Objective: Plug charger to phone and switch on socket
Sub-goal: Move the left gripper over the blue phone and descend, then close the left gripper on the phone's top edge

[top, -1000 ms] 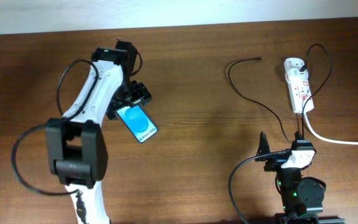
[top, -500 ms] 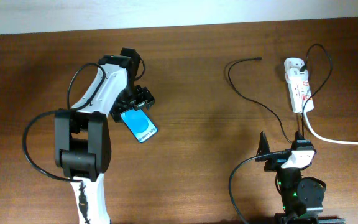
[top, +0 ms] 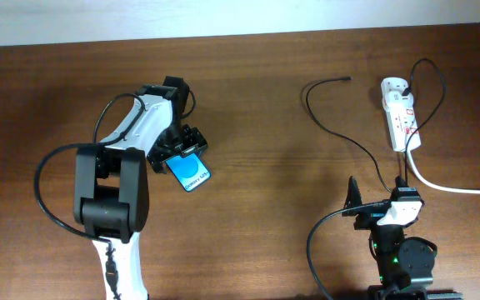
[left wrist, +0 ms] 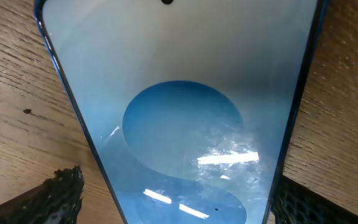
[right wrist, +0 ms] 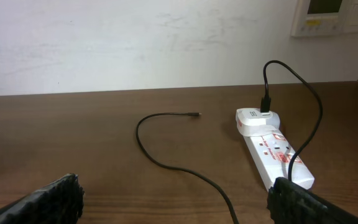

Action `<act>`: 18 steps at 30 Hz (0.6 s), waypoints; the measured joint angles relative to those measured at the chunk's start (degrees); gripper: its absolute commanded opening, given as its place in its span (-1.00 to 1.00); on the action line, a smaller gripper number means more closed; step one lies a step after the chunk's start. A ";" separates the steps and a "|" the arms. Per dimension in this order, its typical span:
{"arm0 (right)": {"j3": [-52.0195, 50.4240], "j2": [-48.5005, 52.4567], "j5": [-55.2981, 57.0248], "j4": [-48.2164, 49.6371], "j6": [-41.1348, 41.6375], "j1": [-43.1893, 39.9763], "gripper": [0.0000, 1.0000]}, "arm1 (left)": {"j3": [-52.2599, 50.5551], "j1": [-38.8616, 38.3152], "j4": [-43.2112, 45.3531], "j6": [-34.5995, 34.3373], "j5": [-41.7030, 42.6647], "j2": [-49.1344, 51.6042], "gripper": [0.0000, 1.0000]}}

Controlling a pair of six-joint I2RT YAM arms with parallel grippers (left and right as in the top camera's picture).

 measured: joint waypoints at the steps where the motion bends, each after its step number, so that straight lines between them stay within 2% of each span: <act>1: 0.00 0.00 0.00 0.00 0.00 0.00 0.97 | 0.00 0.00 0.00 0.00 0.09 0.00 0.97; 11: 0.00 0.00 0.00 0.00 -0.02 0.00 0.97 | -6.23 -0.17 7.30 -0.17 1.07 -3.10 0.98; 18: 0.00 0.00 0.00 0.00 -0.02 0.00 0.97 | -8.15 -0.22 8.07 -0.17 0.81 -4.22 0.97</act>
